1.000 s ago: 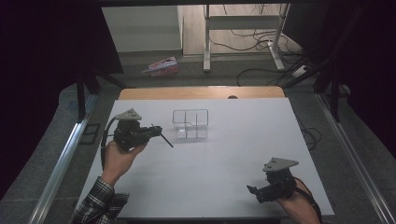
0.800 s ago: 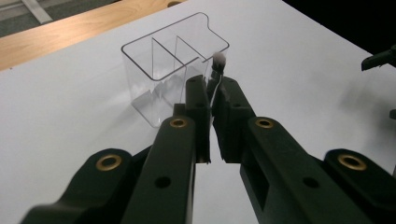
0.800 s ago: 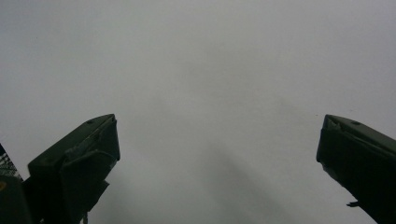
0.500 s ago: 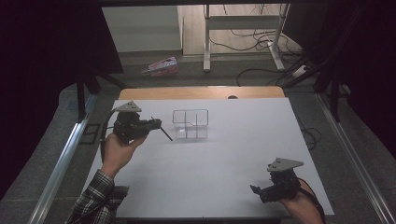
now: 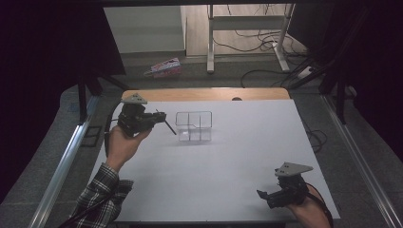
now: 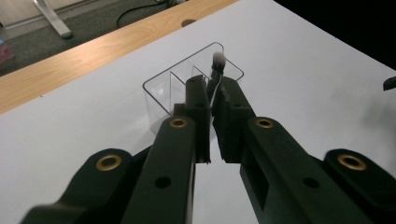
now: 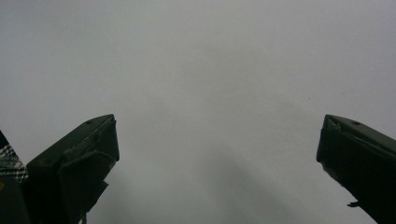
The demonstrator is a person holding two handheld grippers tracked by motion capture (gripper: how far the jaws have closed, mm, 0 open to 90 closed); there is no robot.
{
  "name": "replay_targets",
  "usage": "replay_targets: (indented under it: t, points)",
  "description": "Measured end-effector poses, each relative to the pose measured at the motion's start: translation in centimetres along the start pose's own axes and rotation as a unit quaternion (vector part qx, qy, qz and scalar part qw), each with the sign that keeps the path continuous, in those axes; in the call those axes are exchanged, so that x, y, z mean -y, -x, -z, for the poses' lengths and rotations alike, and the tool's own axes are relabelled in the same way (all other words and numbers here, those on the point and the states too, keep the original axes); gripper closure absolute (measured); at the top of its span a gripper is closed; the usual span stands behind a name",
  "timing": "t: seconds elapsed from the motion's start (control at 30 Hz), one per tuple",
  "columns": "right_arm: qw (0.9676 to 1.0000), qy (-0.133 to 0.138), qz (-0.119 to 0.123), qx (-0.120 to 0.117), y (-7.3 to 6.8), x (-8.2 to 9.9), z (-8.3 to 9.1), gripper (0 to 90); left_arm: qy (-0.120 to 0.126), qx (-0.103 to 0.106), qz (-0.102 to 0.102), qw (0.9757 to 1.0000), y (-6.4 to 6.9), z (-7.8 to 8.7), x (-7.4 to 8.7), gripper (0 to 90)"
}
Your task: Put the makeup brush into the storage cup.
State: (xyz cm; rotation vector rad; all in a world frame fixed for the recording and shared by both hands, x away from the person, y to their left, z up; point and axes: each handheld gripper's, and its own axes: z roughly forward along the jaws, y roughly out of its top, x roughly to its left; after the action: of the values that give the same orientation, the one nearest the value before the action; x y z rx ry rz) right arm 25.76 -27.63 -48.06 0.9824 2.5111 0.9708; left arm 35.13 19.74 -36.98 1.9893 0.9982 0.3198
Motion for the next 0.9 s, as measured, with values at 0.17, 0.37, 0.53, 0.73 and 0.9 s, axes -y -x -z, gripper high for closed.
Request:
replay_targets:
  t: [0.17,0.37,0.53,0.73,0.9]
  points:
    - [0.9999,0.009,-0.009,-0.006,0.2,0.2,0.2,0.0,0.001,-0.005,-0.002,1.0,-0.2,-0.1,-0.6,85.2]
    - [0.9999,0.007,-0.008,-0.008,0.1,0.3,0.1,0.0,0.0,-0.01,-0.001,0.9999,-0.4,-0.3,-1.2,85.2]
    - [0.9999,0.01,-0.01,-0.009,0.2,0.3,0.2,0.0,-0.001,-0.013,0.0,0.9999,-0.6,-0.5,-1.6,85.2]
    - [0.9999,0.006,-0.008,-0.01,0.1,0.3,0.1,0.0,-0.003,-0.018,-0.003,0.9998,-0.7,-1.0,-2.2,85.2]
    - [0.9999,0.006,-0.008,-0.01,0.1,0.3,0.1,0.0,-0.003,-0.021,-0.001,0.9998,-0.8,-1.3,-2.5,85.2]
